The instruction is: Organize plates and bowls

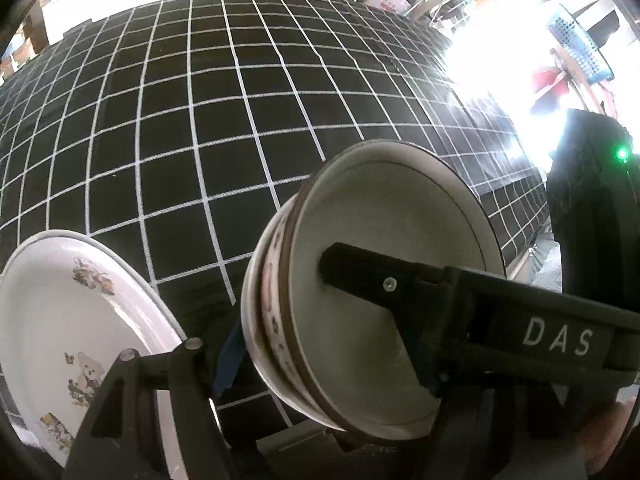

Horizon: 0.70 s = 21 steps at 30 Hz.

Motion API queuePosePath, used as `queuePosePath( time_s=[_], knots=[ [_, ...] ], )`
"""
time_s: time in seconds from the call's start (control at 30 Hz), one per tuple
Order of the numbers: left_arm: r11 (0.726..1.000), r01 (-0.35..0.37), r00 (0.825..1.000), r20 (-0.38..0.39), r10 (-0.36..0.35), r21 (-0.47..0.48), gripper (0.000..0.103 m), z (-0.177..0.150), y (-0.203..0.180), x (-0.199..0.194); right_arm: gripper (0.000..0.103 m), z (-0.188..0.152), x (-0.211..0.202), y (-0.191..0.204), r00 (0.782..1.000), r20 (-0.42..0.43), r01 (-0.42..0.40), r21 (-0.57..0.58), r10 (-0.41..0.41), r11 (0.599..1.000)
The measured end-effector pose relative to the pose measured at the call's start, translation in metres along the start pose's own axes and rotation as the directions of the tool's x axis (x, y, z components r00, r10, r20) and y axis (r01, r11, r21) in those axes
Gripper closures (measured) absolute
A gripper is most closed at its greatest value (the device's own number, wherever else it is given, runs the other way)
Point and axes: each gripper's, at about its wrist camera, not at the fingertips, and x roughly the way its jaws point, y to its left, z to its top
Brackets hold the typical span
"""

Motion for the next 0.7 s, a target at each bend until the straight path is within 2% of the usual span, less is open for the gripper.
queuePosePath(
  time_s=[0.27,0.4,0.57,0.7],
  knots=[
    [0.999,-0.013,0.998,0.061,0.016,-0.05,0.035,-0.003,0.029,-0.045,0.027,0.002,-0.004,0.041,1.0,0.003,-0.006,-0.059,0.007,0.998],
    [0.996,-0.043,0.994,0.097,0.051,-0.084,0.035,-0.01,0.052,-0.075,0.028,0.0,0.004,0.07,1.0,-0.011,-0.027,-0.11,0.026,0.994],
    [0.986,-0.077,0.988,0.123,0.096,-0.151,0.035,-0.021,0.083,-0.104,0.028,-0.004,0.018,0.107,0.997,-0.055,-0.057,-0.177,0.048,0.983],
    [0.977,-0.092,0.986,0.119,0.117,-0.193,0.035,-0.032,0.105,-0.11,0.028,-0.011,0.037,0.13,0.995,-0.088,-0.071,-0.212,0.053,0.975]
  ],
)
